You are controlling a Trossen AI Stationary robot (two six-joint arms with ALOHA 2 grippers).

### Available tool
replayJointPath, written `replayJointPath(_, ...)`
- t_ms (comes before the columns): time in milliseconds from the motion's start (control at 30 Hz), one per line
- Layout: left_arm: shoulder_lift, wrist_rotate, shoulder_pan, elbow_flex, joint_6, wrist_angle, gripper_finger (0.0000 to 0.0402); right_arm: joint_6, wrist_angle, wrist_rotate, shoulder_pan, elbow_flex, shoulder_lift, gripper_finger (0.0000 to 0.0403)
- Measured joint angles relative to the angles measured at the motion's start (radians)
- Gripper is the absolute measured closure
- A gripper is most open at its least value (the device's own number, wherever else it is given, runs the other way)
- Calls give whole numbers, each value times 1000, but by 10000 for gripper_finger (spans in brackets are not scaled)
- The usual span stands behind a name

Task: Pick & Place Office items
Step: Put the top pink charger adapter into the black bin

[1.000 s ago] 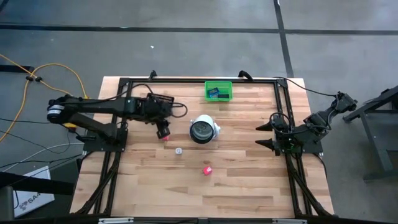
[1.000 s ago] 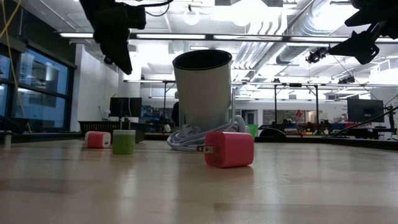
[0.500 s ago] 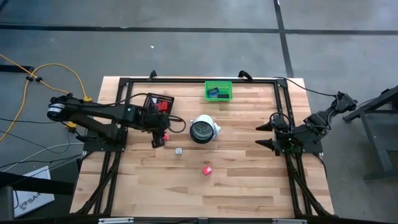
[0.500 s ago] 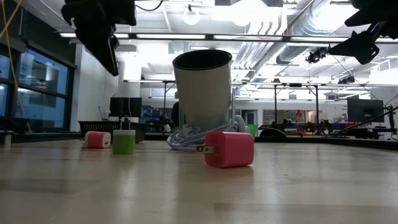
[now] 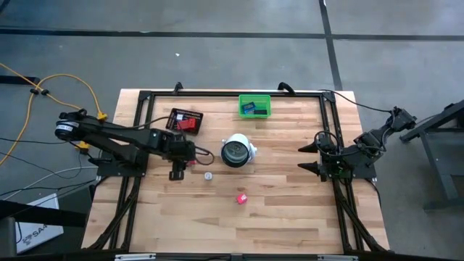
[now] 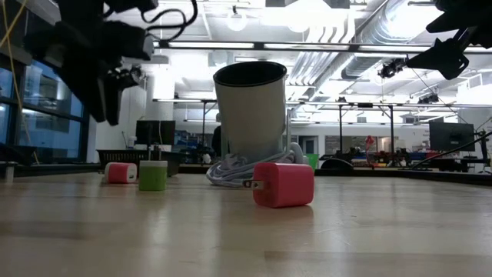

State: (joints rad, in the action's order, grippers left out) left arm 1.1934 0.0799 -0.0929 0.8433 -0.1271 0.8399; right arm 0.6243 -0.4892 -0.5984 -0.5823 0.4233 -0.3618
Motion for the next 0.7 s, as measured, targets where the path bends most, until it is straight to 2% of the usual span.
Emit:
replayJointPath(333,13,2,13,-69,10,-62,245,0,0,0,0,0,0,86)
replayJointPath(700,113,-2,84,-75,135,-129,238,0,0,0,0,0,0,86)
